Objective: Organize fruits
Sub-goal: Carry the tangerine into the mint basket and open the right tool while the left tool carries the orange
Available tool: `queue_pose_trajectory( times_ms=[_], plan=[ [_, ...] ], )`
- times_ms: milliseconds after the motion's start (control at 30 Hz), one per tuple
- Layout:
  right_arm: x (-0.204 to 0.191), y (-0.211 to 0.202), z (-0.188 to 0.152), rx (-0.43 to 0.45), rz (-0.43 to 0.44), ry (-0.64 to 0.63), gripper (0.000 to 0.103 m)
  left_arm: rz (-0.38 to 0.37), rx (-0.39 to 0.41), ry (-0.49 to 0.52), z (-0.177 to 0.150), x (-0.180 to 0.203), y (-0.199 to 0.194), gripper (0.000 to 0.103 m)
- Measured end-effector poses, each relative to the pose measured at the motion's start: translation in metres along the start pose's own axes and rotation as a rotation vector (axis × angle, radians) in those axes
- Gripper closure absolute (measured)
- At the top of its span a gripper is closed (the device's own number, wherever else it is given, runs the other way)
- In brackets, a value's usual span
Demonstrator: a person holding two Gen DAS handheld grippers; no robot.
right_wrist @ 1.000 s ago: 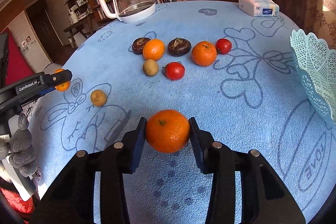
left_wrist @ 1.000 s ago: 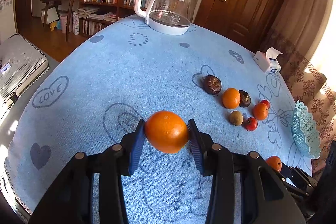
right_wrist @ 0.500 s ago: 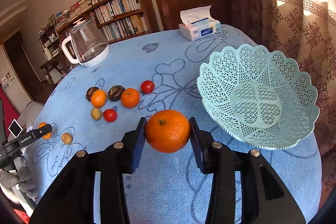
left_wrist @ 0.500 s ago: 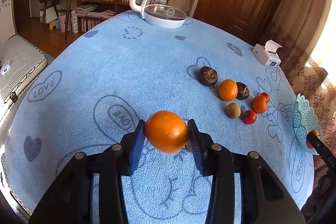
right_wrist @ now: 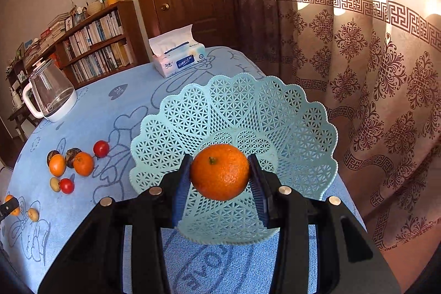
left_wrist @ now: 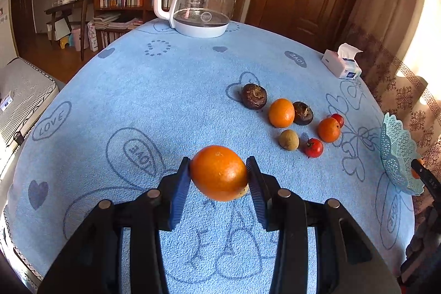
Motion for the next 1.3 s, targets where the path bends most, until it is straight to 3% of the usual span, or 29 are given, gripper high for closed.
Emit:
queue_pose_trajectory(
  times_ms=[233,333,833,1000,1300],
  plan=[
    [0.005,0.008,-0.005,0.019,-0.041,-0.010,0.060,-0.001,-0.002,0.027,0.001,0.016,0.001,0.062],
    [0.005,0.000,-0.002,0.066,-0.057,-0.013,0.048,-0.004,-0.006,0.038,0.000,0.023,0.003,0.062],
    [0.038,-0.017,0.000,0.176,-0.121,0.144,0.047,-0.071,-0.006,0.150,-0.001,0.088,0.007,0.062],
    [0.040,-0.023,-0.001,0.206,-0.141,0.155,0.037,-0.097,-0.005,0.188,-0.002,0.114,0.009,0.062],
    [0.048,-0.015,-0.003,0.168,-0.151,0.193,0.035,-0.154,0.006,0.280,0.000,0.170,0.014,0.062]
  ],
)
Point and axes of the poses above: each gripper's, at about its wrist camera, not at the fingertips, and y roughly the way its jaws point, x to its right, z to its top, the point moved 7 cm from there along y, roughly the way its jaws point, and after that the axes turned 1 degree about -z, right-handed, at the moved point
